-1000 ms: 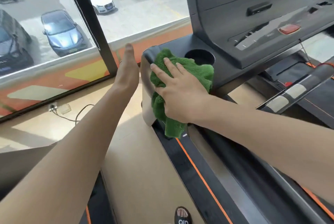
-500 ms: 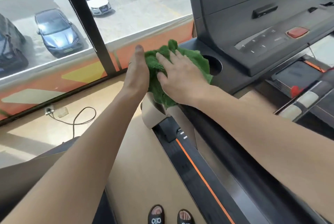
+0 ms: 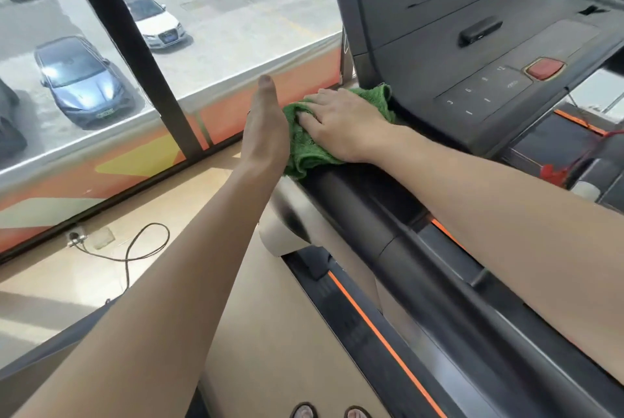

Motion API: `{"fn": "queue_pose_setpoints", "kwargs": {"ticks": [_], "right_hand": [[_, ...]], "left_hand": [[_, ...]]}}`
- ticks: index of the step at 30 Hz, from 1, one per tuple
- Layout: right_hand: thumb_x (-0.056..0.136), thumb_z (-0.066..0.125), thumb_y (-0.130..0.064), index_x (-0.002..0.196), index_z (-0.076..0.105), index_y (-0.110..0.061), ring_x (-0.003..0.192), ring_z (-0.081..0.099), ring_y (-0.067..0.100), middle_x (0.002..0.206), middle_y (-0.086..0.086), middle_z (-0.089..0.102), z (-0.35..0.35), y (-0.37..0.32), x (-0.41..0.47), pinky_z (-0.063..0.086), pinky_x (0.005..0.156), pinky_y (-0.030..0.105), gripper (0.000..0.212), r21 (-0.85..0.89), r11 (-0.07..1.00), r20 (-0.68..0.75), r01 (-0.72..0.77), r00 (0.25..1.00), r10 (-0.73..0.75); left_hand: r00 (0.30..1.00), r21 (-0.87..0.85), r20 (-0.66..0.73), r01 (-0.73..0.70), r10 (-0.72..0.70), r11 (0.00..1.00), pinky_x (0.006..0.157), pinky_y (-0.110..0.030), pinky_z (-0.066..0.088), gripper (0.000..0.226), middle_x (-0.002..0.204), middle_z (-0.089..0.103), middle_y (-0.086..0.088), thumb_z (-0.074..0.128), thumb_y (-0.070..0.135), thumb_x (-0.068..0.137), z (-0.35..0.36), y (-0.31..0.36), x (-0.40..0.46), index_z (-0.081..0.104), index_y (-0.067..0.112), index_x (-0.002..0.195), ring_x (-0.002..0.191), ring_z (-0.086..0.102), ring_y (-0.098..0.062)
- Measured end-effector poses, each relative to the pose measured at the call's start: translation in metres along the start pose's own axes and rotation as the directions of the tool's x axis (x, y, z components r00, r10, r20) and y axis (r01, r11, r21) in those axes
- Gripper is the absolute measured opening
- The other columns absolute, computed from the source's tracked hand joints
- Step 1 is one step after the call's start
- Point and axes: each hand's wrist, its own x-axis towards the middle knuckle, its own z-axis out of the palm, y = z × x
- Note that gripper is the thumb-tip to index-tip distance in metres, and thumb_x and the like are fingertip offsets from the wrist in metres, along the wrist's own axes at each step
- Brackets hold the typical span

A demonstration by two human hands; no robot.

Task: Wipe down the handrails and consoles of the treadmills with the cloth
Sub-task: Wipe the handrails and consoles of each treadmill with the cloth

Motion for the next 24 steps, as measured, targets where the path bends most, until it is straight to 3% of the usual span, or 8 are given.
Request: {"fn": "queue_pose_setpoints", "kwargs": {"ticks": [2, 5, 12, 15, 17, 19, 21, 24], "right_hand": [[0.106, 0.018, -0.042, 0.149, 0.045, -0.015, 0.145, 0.031, 0.023, 0.156, 0.008, 0.041, -0.001, 0.005, 0.003, 0.014, 0.124, 0.040, 0.057, 0.001, 0.995, -0.049, -0.095, 0.994, 0.095], [0.107, 0.016, -0.042, 0.159, 0.025, -0.016, 0.155, 0.010, 0.019, 0.167, 0.006, 0.018, 0.003, 0.004, -0.006, 0.002, 0.126, 0.036, 0.059, 0.027, 0.980, -0.080, -0.198, 0.977, 0.199], [0.108, 0.016, -0.041, 0.162, 0.009, -0.021, 0.156, -0.001, 0.019, 0.169, 0.007, -0.001, 0.006, 0.001, -0.066, -0.001, 0.126, 0.035, 0.058, 0.063, 0.952, -0.068, -0.298, 0.951, 0.302], [0.107, 0.022, -0.040, 0.155, 0.034, -0.014, 0.151, 0.024, 0.026, 0.164, 0.014, 0.025, 0.005, -0.005, -0.099, 0.015, 0.123, 0.036, 0.056, -0.024, 0.940, -0.136, -0.340, 0.933, 0.333], [0.105, 0.028, -0.038, 0.117, 0.066, -0.006, 0.123, 0.055, 0.036, 0.128, 0.020, 0.064, 0.006, -0.011, -0.115, 0.034, 0.107, 0.042, 0.051, -0.094, 0.941, -0.239, -0.326, 0.925, 0.296], [0.103, 0.033, -0.038, 0.088, 0.066, -0.010, 0.100, 0.061, 0.038, 0.098, 0.018, 0.070, 0.002, -0.019, -0.122, 0.039, 0.089, 0.042, 0.046, -0.079, 0.947, -0.274, -0.312, 0.920, 0.281], [0.103, 0.035, -0.041, 0.086, 0.063, -0.016, 0.101, 0.062, 0.038, 0.100, 0.016, 0.069, -0.006, -0.019, -0.116, 0.036, 0.078, 0.039, 0.041, -0.082, 0.944, -0.199, -0.319, 0.934, 0.298], [0.104, 0.033, -0.044, 0.089, 0.053, -0.022, 0.111, 0.059, 0.037, 0.114, 0.015, 0.067, -0.009, -0.006, -0.107, 0.039, 0.085, 0.039, 0.033, 0.016, 0.960, -0.053, -0.280, 0.958, 0.281]], "left_hand": [[1.000, 0.073, -0.004, -0.006, 0.006, 0.997, 0.122, -0.035, 0.012, 0.065, 0.165, 0.026, 0.004, 0.014, 0.061, 0.105, 0.002, 0.001, -0.001, 0.026, 0.029, 0.159, 0.152, 0.022, -0.014], [0.998, 0.169, 0.001, -0.059, 0.060, 0.984, 0.123, -0.038, 0.008, 0.063, 0.165, 0.025, 0.002, 0.012, 0.058, 0.106, 0.007, -0.001, -0.006, 0.025, 0.027, 0.159, 0.153, 0.019, -0.015], [0.993, 0.372, 0.039, -0.121, 0.115, 0.920, 0.121, -0.043, 0.014, 0.055, 0.164, 0.029, -0.009, 0.011, 0.039, 0.110, 0.012, 0.006, -0.012, 0.027, 0.018, 0.158, 0.151, 0.024, -0.027], [0.992, 0.461, 0.055, -0.127, 0.114, 0.878, 0.121, -0.048, 0.017, 0.056, 0.158, 0.038, -0.014, 0.009, 0.039, 0.109, 0.015, 0.006, -0.014, 0.033, 0.018, 0.155, 0.146, 0.030, -0.033], [0.991, 0.537, 0.044, -0.129, 0.125, 0.833, 0.118, -0.051, 0.022, 0.054, 0.151, 0.045, -0.018, 0.009, 0.035, 0.109, 0.016, 0.004, -0.012, 0.035, 0.017, 0.153, 0.141, 0.035, -0.036], [0.992, 0.549, 0.034, -0.122, 0.124, 0.827, 0.117, -0.054, 0.022, 0.051, 0.150, 0.045, -0.018, 0.010, 0.033, 0.108, 0.018, 0.002, -0.008, 0.031, 0.021, 0.154, 0.140, 0.035, -0.037], [0.992, 0.541, 0.014, -0.115, 0.127, 0.833, 0.117, -0.056, 0.021, 0.051, 0.152, 0.044, -0.018, 0.012, 0.031, 0.107, 0.018, -0.001, -0.008, 0.025, 0.024, 0.156, 0.142, 0.032, -0.037], [0.994, 0.532, 0.041, -0.111, 0.106, 0.839, 0.122, -0.052, 0.012, 0.053, 0.159, 0.036, -0.014, 0.009, 0.035, 0.107, 0.019, -0.001, -0.021, 0.027, 0.024, 0.155, 0.150, 0.022, -0.032]]}}
